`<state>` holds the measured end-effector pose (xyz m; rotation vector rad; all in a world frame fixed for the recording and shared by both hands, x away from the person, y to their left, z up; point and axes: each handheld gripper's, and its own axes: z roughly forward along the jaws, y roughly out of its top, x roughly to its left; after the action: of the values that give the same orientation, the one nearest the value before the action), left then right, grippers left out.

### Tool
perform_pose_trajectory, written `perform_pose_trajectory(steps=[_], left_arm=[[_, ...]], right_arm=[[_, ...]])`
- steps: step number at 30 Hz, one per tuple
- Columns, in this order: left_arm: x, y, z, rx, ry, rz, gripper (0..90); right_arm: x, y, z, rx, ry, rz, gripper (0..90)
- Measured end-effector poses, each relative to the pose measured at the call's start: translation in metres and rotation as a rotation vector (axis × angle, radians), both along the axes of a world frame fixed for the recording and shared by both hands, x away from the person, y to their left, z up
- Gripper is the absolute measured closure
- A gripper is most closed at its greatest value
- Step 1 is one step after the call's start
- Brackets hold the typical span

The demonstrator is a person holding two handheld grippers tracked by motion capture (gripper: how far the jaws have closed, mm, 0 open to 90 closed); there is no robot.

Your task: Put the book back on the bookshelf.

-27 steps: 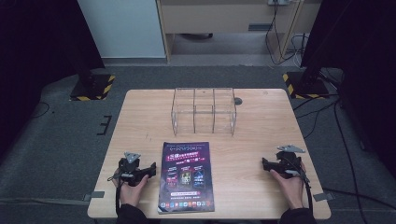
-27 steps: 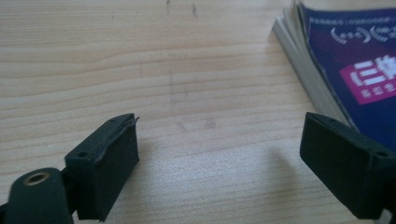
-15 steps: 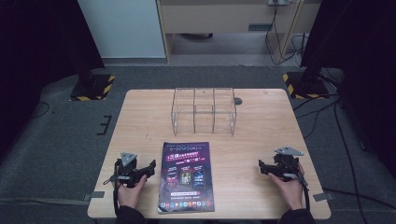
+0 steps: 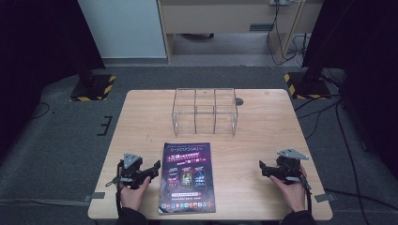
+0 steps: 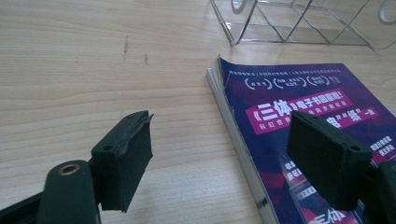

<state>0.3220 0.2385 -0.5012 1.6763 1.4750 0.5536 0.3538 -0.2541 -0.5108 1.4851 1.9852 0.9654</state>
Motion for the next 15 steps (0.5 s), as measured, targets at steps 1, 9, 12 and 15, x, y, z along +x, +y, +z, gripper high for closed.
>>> perform_pose_trajectory(steps=[1,9,12,15], left_arm=[[0.000,-0.002,0.000,-0.004,0.001,-0.004,22.3],[0.001,-0.015,-0.002,-0.020,0.009,-0.037,25.9],[0.001,-0.018,-0.003,-0.023,0.012,-0.045,26.9],[0.002,-0.023,-0.006,-0.014,0.019,-0.057,27.6]], right_arm=[[-0.001,0.002,0.002,0.004,-0.006,0.006,6.9],[-0.004,0.009,0.007,0.041,-0.020,0.026,7.4],[-0.004,0.010,0.007,0.052,-0.029,0.031,7.7],[-0.005,0.013,0.009,0.078,-0.037,0.039,8.5]])
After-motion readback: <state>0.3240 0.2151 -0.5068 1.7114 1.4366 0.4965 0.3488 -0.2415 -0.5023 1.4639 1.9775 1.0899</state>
